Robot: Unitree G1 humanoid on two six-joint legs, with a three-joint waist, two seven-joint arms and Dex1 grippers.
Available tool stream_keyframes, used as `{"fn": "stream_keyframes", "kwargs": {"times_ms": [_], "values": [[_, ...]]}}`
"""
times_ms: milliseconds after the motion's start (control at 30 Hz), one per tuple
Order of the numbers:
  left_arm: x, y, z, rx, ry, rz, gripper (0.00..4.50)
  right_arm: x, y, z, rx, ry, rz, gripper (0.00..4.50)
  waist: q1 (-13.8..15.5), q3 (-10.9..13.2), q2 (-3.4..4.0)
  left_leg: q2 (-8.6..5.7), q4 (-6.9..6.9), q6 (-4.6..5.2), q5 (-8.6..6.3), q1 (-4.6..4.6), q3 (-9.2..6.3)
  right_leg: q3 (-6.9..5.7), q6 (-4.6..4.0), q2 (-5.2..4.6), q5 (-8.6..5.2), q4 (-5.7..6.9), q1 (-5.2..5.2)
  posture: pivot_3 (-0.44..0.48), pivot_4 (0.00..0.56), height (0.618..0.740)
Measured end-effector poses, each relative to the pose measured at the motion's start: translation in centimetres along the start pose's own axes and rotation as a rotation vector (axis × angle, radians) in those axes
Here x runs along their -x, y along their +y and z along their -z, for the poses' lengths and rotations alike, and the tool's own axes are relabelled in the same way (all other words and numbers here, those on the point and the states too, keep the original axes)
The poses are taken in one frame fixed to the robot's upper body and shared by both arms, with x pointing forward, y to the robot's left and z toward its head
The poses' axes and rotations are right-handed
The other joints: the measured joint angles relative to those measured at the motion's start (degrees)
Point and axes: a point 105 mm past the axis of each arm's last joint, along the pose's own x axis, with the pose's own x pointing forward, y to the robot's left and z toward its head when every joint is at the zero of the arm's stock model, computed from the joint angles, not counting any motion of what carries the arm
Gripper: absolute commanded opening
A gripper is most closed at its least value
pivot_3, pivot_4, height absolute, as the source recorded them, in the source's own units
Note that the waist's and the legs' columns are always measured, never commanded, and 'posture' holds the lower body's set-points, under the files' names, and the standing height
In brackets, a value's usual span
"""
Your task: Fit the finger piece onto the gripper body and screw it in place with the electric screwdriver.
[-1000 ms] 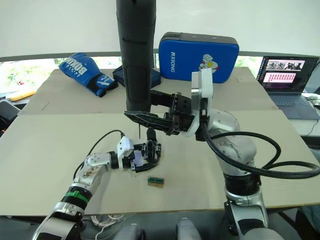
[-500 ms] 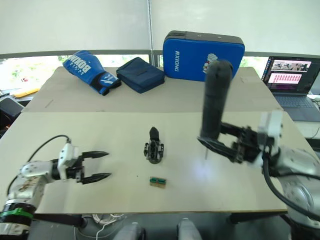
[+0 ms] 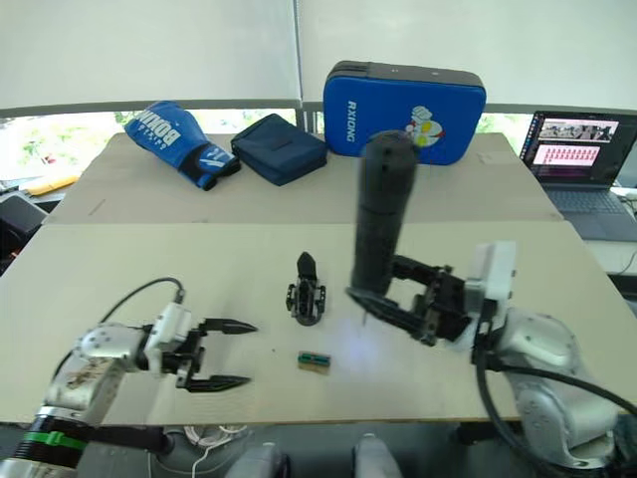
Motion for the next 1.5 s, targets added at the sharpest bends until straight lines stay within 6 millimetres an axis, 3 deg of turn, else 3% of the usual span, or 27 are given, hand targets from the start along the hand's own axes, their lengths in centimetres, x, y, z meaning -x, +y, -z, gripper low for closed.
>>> {"fn": "stream_keyframes", "kwargs": {"times_ms": [133,367,567,1100,1500], "values": [[-2.4,0.0,0.5,0.013,0.009,0.023,4.41,-2.0,1.6,0.4,-0.052,-0.050,-0.080,1.90,0.12,0.00,-0.03,-0.01,0.06,0.00,0.00,0.01,-0.02,-0.01,0.00,0.01,0.00,0.00,0.03,0.000,0.150,0.740],[-5.2,-0.5,1.8,0.020,0.039,0.038,4.41,-3.3,1.8,2.1,-0.028,-0.024,-0.138,1.90,0.14,0.01,-0.03,-0.01,0.05,0.00,0.00,0.02,-0.03,-0.03,0.00,0.02,0.00,0.01,0.02,0.000,0.150,0.740],[-6.5,0.0,1.7,-0.041,0.034,0.001,4.41,-3.8,2.2,3.6,-0.051,-0.021,-0.167,1.90,0.44,0.00,-0.02,-0.06,0.08,0.00,0.00,0.07,-0.03,-0.03,0.00,-0.03,0.01,0.02,0.10,0.000,0.150,0.740],[-7.1,-0.1,1.9,-0.060,0.030,0.017,4.41,-3.9,2.5,5.5,-0.080,0.000,-0.177,1.90,0.56,-0.03,0.02,-0.09,0.09,0.00,0.00,0.17,-0.04,-0.03,0.00,-0.05,0.00,0.04,0.19,0.000,0.150,0.740],[-7.2,-0.1,1.9,-0.051,0.028,0.016,4.41,-3.8,2.2,5.9,-0.072,0.007,-0.162,1.90,0.61,-0.04,0.03,-0.09,0.10,0.00,0.00,0.17,-0.04,-0.03,0.00,-0.05,0.00,0.04,0.20,0.000,0.150,0.740]]}}
